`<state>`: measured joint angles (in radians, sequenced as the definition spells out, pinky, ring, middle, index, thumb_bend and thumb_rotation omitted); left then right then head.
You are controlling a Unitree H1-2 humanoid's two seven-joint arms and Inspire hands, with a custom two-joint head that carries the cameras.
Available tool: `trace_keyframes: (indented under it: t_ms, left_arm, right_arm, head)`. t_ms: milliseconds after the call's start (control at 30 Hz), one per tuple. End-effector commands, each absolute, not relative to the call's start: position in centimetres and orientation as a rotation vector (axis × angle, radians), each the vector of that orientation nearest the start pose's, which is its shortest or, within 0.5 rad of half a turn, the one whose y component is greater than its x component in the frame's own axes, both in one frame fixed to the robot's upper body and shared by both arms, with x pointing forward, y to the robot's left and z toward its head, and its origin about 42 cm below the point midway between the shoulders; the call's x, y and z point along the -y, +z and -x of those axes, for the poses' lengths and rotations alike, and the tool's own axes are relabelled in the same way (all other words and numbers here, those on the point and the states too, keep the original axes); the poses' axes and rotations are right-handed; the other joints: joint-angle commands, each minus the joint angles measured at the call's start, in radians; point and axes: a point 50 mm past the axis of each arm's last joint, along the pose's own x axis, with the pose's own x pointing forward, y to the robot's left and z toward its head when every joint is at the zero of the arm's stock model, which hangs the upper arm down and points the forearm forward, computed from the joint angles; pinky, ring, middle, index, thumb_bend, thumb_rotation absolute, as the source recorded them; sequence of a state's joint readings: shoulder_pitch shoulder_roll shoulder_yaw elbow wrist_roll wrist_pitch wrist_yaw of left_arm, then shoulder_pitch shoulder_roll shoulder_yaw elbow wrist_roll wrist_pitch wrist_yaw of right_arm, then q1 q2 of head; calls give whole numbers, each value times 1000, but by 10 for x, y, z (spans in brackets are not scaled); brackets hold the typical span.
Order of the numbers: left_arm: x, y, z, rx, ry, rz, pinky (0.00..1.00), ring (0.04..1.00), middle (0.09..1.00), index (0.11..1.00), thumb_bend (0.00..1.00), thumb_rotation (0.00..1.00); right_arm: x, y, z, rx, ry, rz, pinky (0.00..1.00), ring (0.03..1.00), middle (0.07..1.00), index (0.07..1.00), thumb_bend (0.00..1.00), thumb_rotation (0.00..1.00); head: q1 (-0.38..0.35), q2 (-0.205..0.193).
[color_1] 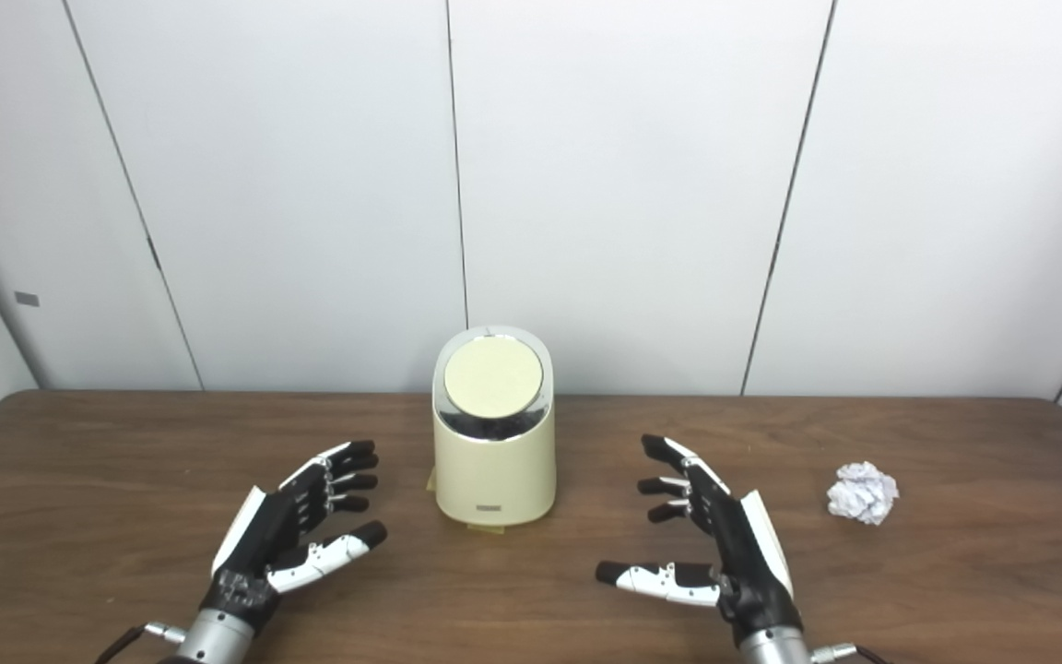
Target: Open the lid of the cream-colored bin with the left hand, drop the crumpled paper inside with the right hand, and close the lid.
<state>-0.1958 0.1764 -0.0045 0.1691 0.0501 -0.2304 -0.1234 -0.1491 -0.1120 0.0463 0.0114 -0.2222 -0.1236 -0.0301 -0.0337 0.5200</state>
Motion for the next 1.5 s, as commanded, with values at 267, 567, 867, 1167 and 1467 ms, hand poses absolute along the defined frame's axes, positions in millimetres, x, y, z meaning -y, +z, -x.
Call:
trace_keyframes:
  t_ms: [267,567,867,1167,1467]
  left_arm:
    - [-250,144,-350,312,-176,-250,749,809,843,877,815,367]
    - [-237,156,-357,374,-91,-265,755,814,845,884,779,376]
    - [-221,208,-389,462,-57,-303,889,922,940,992,796,431]
    - [-197,262,-420,509,-89,-321,878,995,986,1000,828,332]
    - [-176,293,-445,511,-70,-472,995,1000,1000,1000,916,440]
  right_arm:
    - [218,164,-335,351,46,318,575,715,845,827,808,123]
    - [220,163,-337,346,46,325,579,717,847,832,811,144]
    - [221,161,-339,350,47,315,575,706,846,832,820,170]
    - [220,161,-339,350,44,314,579,704,842,832,822,180]
    - [217,162,-340,352,36,317,570,698,844,829,818,184]
  head:
    - [-1,0]
    - [6,-7]
    - [13,-14]
    - [10,-16]
    - [5,-17]
